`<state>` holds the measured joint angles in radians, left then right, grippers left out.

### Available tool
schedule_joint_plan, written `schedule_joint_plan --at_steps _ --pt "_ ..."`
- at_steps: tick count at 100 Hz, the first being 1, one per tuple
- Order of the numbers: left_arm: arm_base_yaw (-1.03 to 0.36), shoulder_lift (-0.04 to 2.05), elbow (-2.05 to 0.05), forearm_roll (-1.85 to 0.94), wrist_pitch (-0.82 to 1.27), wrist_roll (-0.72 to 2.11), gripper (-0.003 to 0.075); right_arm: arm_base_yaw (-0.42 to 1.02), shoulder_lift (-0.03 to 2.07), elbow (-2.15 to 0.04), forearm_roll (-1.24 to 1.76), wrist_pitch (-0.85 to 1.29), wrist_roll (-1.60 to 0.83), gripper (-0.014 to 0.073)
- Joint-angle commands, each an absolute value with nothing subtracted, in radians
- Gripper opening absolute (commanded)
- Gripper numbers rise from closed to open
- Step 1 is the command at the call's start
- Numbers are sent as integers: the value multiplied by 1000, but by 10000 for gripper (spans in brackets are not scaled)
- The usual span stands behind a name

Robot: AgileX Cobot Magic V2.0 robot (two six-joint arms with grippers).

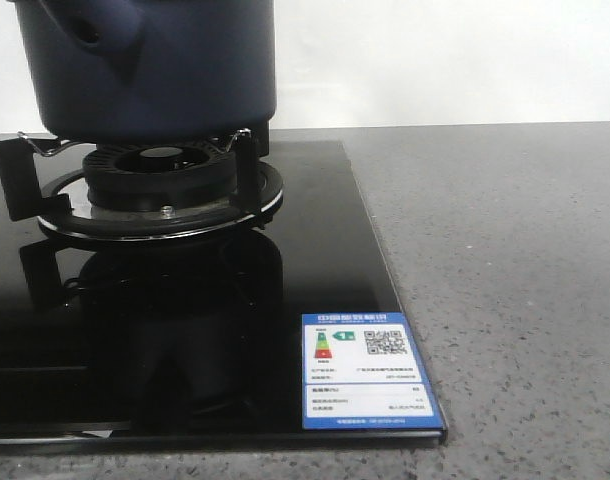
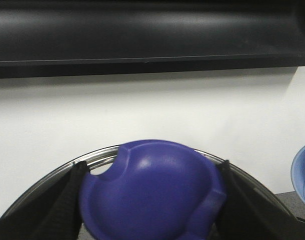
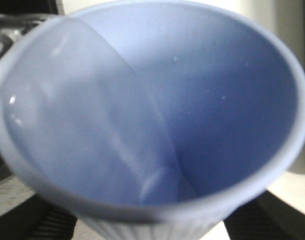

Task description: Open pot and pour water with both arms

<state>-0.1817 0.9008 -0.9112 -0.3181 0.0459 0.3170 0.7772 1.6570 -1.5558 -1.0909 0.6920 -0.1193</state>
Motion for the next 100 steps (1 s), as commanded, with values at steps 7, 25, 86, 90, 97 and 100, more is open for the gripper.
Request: schedule_joint_plan --at_steps 7,25,86,90,97,100 --pt "-181 880 -948 -318 -63 320 340 780 1612 -1594 -1247 641 -125 379" --pt "-181 880 -948 -318 -63 320 340 780 1612 -1594 -1346 622 -125 379" --pt "-181 880 -948 -318 -63 320 340 780 1612 -1594 -1616 605 -125 379" --pt "-181 880 -948 -318 -63 320 340 780 1612 -1594 -1629 601 -125 379" --pt "-181 880 -948 -318 -63 320 340 780 1612 -1594 -1639 595 -125 379" --pt "-181 880 -948 -318 -63 320 340 780 1612 -1594 -1647 592 -125 379"
